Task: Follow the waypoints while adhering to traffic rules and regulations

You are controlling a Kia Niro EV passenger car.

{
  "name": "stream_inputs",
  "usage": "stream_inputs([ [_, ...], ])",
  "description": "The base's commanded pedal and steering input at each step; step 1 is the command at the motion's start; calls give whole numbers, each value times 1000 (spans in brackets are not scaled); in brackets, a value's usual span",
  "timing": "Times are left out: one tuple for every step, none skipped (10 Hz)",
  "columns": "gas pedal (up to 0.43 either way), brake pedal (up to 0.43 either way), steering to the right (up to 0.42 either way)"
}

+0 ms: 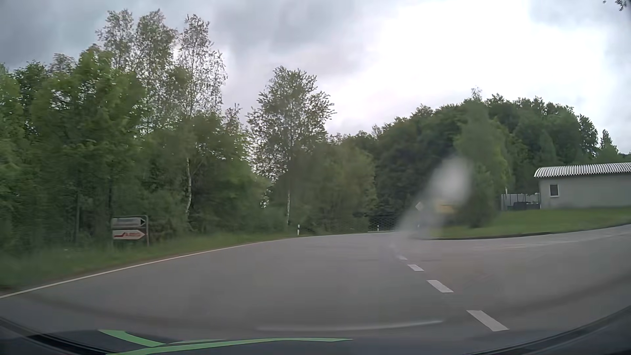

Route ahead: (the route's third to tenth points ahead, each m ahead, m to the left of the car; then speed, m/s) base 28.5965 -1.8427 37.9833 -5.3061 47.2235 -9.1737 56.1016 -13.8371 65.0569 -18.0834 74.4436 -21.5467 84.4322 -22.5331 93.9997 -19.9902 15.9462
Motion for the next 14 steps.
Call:
stream_inputs([
  [169, 0, 46],
  [169, 0, 46],
  [169, 0, 46],
  [169, 0, 46],
  [169, 0, 46],
  [169, 0, 46],
  [169, 0, 46],
  [169, 0, 47],
  [169, 0, 48],
  [169, 0, 48],
  [169, 0, 48],
  [169, 0, 48],
  [169, 0, 47],
  [169, 0, 47],
])
